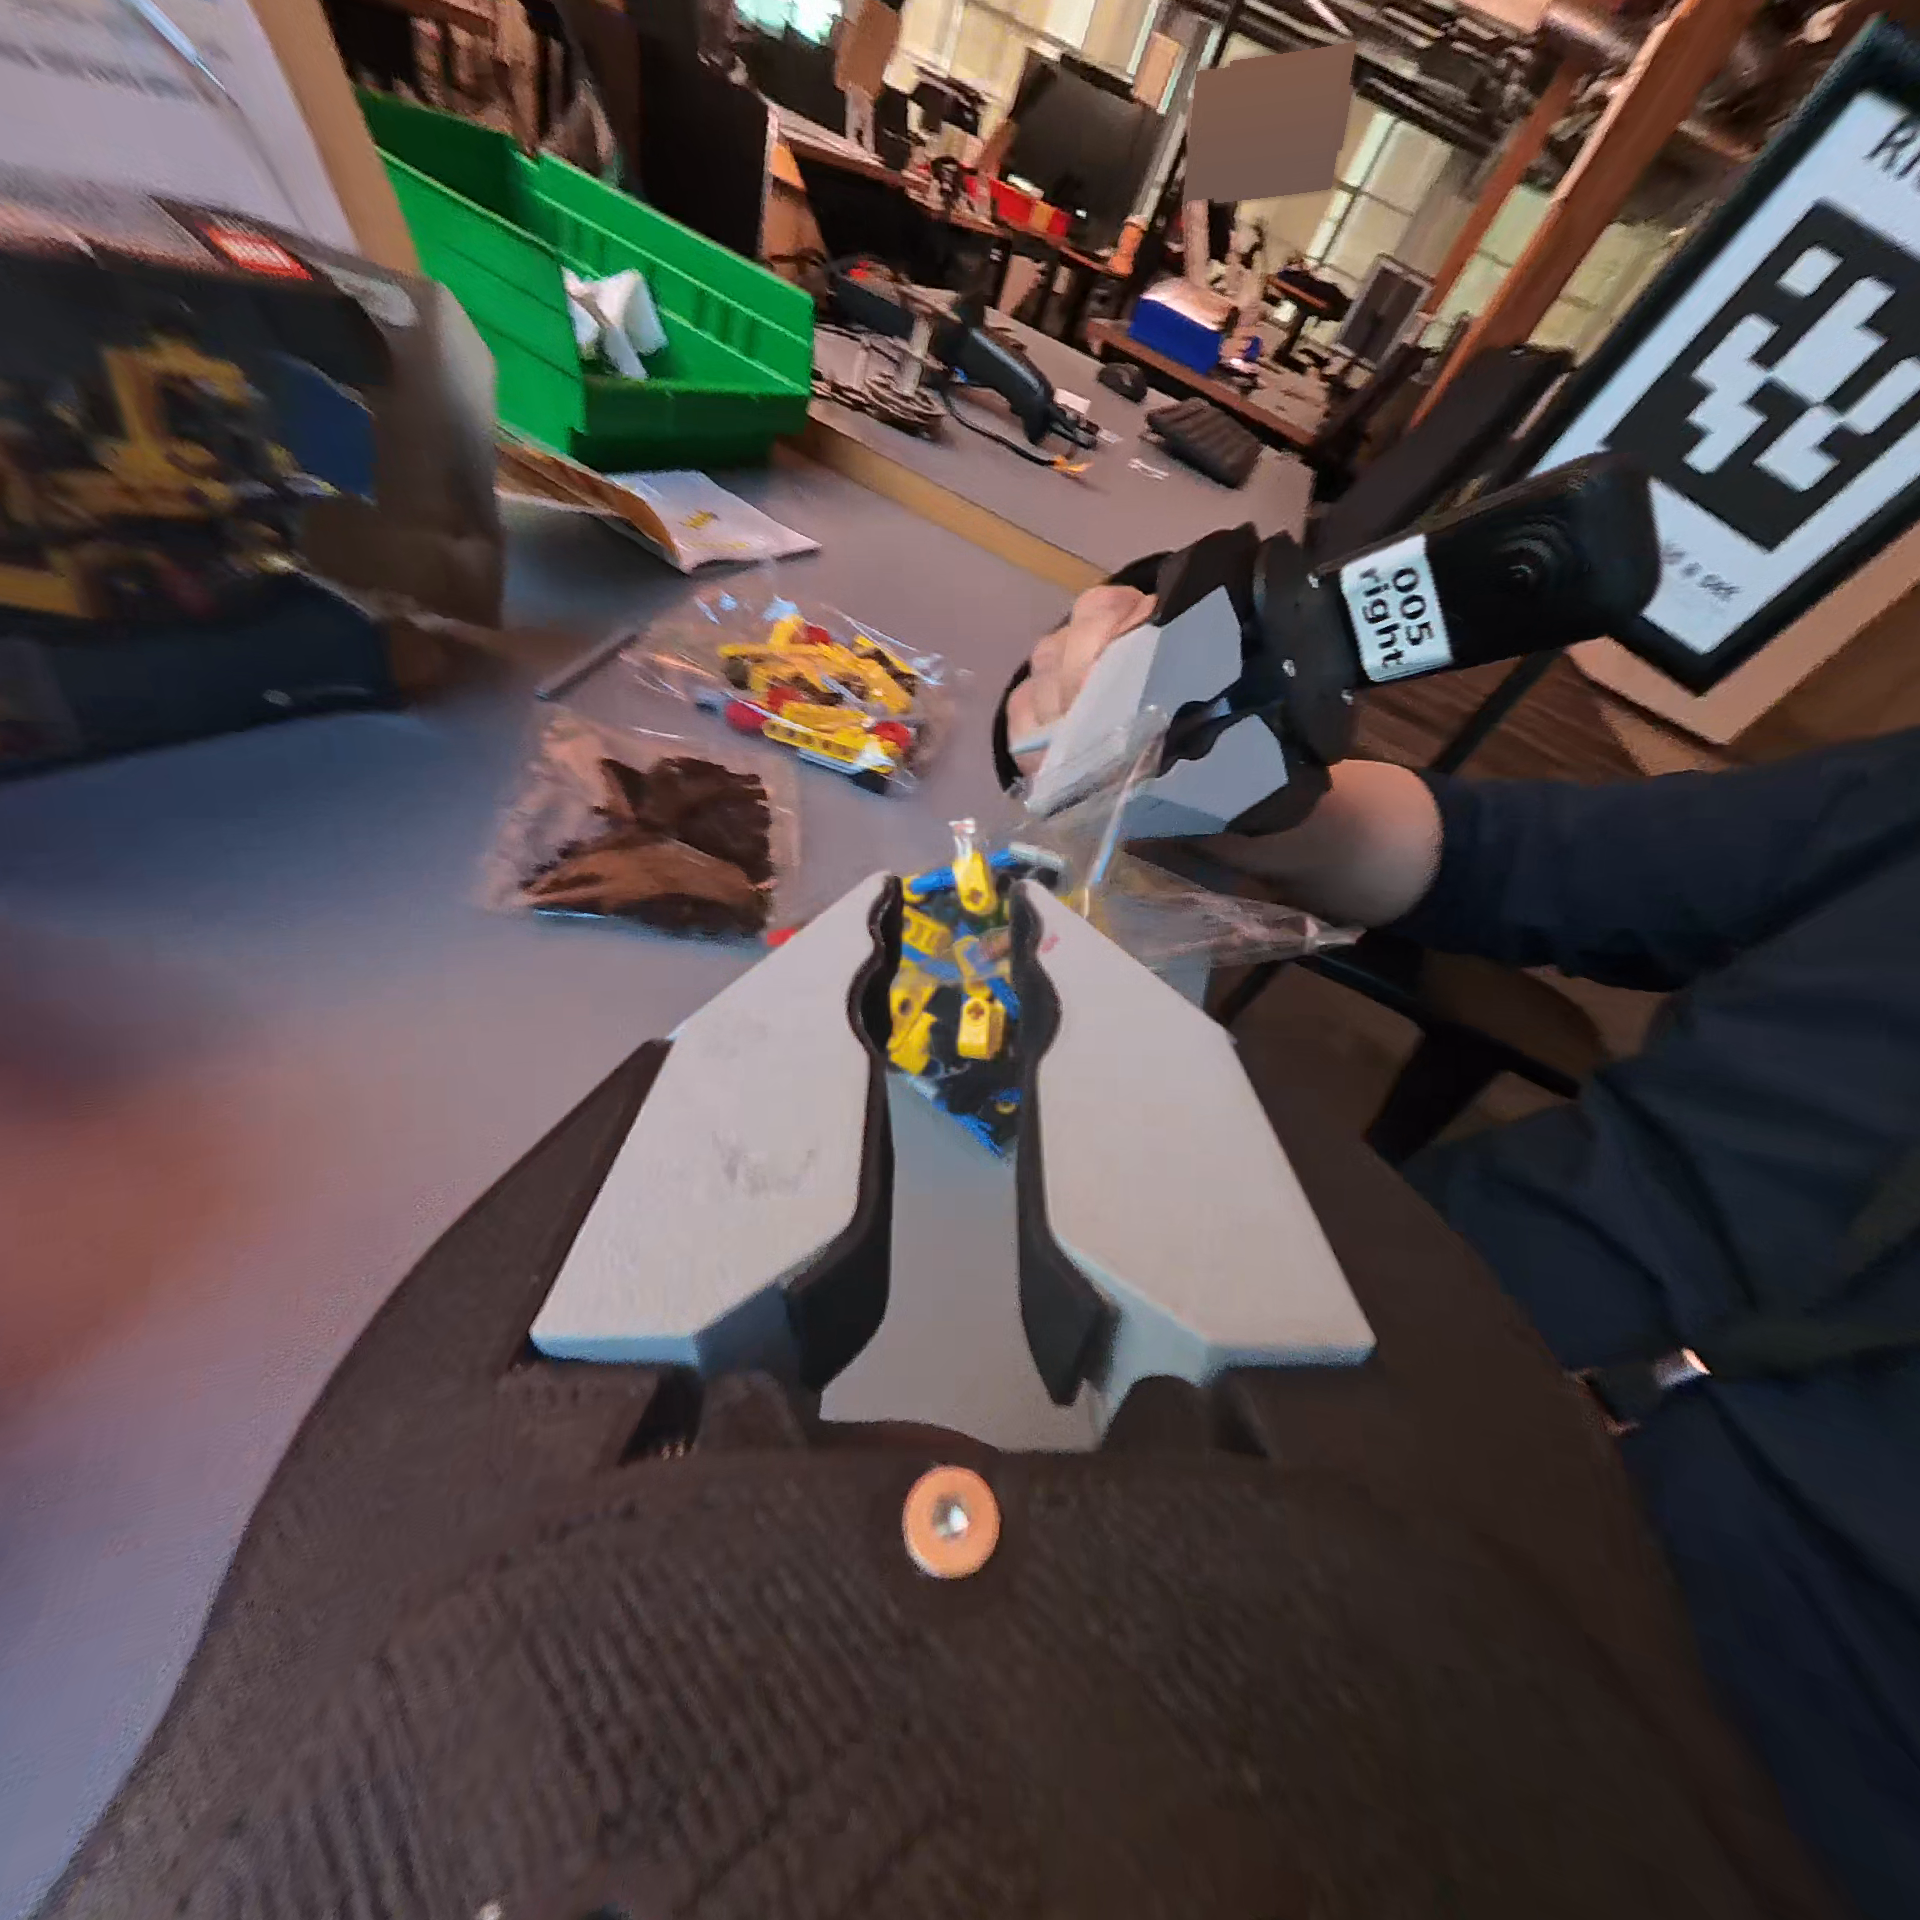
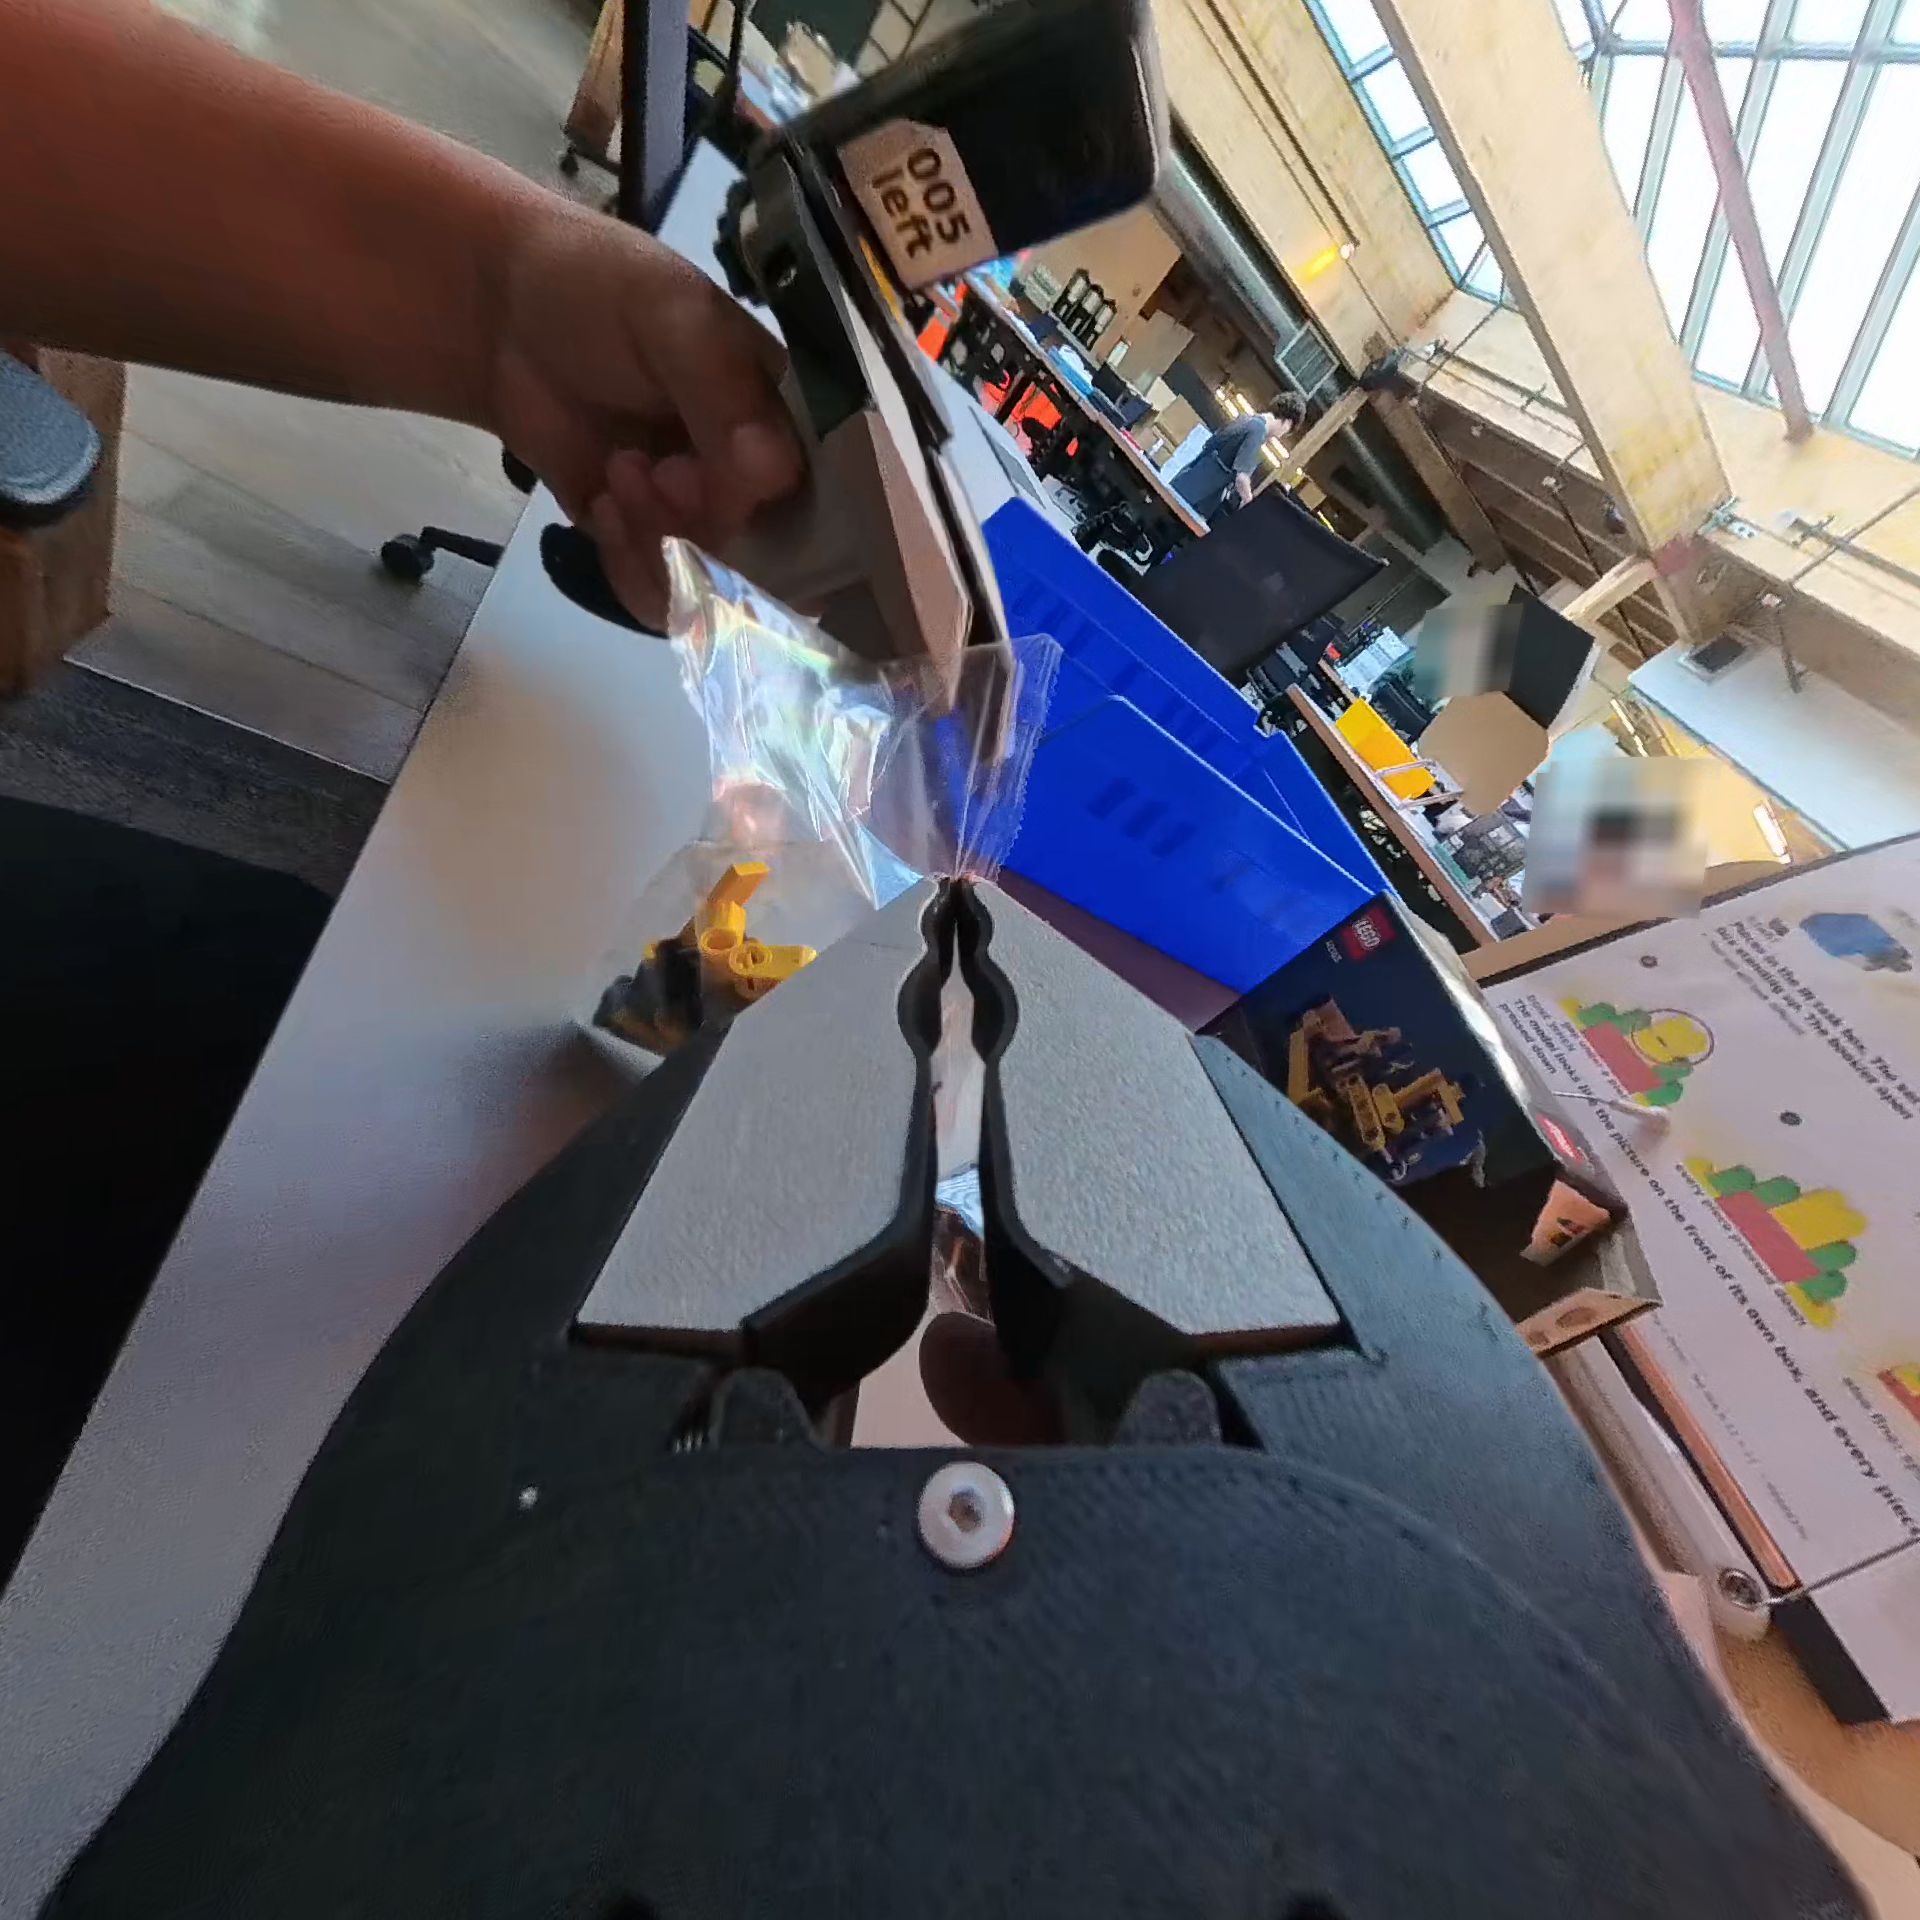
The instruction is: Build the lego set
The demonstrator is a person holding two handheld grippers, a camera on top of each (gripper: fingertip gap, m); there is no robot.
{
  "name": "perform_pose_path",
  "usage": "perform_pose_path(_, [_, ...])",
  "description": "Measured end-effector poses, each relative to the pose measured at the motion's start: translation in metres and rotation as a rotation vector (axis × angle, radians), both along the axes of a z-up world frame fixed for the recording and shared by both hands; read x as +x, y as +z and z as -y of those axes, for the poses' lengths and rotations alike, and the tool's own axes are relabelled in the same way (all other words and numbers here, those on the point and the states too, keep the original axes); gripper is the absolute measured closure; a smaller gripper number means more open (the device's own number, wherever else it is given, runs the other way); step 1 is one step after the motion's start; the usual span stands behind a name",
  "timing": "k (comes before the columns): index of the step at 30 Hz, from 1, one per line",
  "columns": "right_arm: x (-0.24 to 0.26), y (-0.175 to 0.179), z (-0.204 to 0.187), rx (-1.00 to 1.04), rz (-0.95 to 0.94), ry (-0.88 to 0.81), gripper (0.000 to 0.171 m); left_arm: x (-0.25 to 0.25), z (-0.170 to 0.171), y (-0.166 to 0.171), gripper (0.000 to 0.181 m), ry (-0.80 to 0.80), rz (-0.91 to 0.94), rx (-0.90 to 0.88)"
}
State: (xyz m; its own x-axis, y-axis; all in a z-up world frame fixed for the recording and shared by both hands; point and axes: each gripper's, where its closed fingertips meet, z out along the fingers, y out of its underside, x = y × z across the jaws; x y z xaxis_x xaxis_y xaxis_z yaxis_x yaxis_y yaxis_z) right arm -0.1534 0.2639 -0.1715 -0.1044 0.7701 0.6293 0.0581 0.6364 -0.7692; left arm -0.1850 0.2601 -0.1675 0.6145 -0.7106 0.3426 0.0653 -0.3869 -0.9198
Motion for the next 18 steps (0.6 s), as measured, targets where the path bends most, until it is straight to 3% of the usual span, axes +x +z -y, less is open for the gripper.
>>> perform_pose_path(6, [0.000,-0.002,0.007,0.020,0.001,0.025,0.171,0.025,0.011,-0.008,0.178,-0.170,0.162,-0.110])
perform_pose_path(12, [-0.001,-0.006,0.007,0.020,0.027,0.018,0.171,0.029,0.010,-0.021,0.169,-0.172,0.139,-0.167])
perform_pose_path(18, [0.000,-0.003,0.008,0.039,0.006,0.019,0.171,0.027,0.017,-0.012,0.162,-0.233,0.263,-0.217])
